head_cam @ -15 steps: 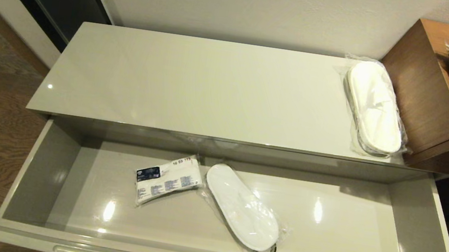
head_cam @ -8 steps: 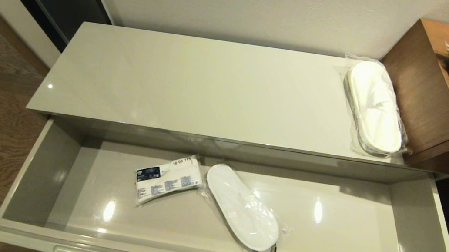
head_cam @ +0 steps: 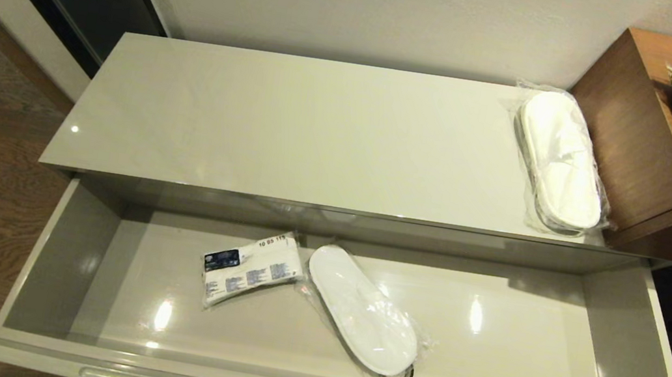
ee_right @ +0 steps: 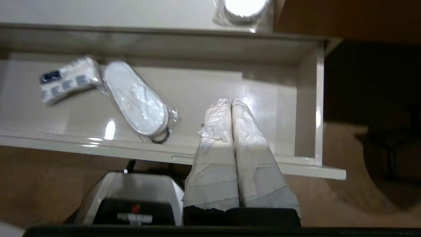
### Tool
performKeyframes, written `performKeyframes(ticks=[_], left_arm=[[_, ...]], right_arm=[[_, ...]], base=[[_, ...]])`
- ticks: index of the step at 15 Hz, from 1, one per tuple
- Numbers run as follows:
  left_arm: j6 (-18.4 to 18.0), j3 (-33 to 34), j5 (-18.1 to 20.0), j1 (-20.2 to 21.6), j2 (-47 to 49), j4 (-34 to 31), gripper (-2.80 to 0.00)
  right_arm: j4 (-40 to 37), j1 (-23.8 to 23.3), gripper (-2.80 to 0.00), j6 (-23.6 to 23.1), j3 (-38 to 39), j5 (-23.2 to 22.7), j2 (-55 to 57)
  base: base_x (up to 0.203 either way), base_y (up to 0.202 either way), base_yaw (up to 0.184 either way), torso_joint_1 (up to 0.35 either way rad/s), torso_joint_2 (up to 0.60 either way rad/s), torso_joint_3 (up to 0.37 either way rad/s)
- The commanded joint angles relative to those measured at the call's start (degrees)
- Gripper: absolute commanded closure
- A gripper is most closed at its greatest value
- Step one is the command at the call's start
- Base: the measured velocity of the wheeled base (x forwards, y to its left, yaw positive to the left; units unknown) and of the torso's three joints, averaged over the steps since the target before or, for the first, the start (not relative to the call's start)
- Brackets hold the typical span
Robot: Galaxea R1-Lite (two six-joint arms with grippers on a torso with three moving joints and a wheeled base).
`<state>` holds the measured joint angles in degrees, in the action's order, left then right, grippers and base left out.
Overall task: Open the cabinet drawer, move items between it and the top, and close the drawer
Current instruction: Pick up the disposable slippers on the table
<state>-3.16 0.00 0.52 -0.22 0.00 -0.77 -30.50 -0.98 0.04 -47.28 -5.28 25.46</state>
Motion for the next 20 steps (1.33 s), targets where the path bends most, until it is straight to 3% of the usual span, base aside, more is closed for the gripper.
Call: performKeyframes(ticks=[1,4,7,8,12,15,17,18,20], left_arm=[[0.0,0.0,0.0,0.0,0.1,0.0,0.0],[0.0,0.0,0.0,0.0,0.1,0.0,0.0],[0.0,0.0,0.0,0.0,0.1,0.0,0.0],[0.0,0.0,0.0,0.0,0.1,0.0,0.0],[0.0,0.0,0.0,0.0,0.1,0.0,0.0],[0.0,0.0,0.0,0.0,0.1,0.0,0.0],[0.0,0.0,0.0,0.0,0.1,0.0,0.0],[0.0,0.0,0.0,0.0,0.1,0.0,0.0],[0.0,0.0,0.0,0.0,0.1,0.0,0.0]], right_arm=[[0.0,-0.1,0.0,0.3,-2.7,0.5,19.4],[5.4,0.3,0.0,2.0,-4.1,0.9,36.3],[18.5,1.3,0.0,3.4,-5.4,2.0,49.9],[21.9,2.0,-2.8,3.6,-6.0,3.0,52.9],[33.9,5.6,-2.8,3.7,-6.7,9.0,58.0],[38.8,5.6,-2.8,3.6,-6.3,9.9,57.5],[40.8,5.7,-2.8,3.1,-6.3,12.5,57.5],[43.3,5.7,-2.8,2.1,-6.2,16.0,58.2],[49.4,5.7,-2.8,0.7,-5.9,17.2,61.2]], base=[[0.0,0.0,0.0,0.0,0.0,0.0],[0.0,0.0,0.0,0.0,0.0,0.0],[0.0,0.0,0.0,0.0,0.0,0.0],[0.0,0.0,0.0,0.0,0.0,0.0],[0.0,0.0,0.0,0.0,0.0,0.0],[0.0,0.0,0.0,0.0,0.0,0.0],[0.0,0.0,0.0,0.0,0.0,0.0],[0.0,0.0,0.0,0.0,0.0,0.0],[0.0,0.0,0.0,0.0,0.0,0.0]])
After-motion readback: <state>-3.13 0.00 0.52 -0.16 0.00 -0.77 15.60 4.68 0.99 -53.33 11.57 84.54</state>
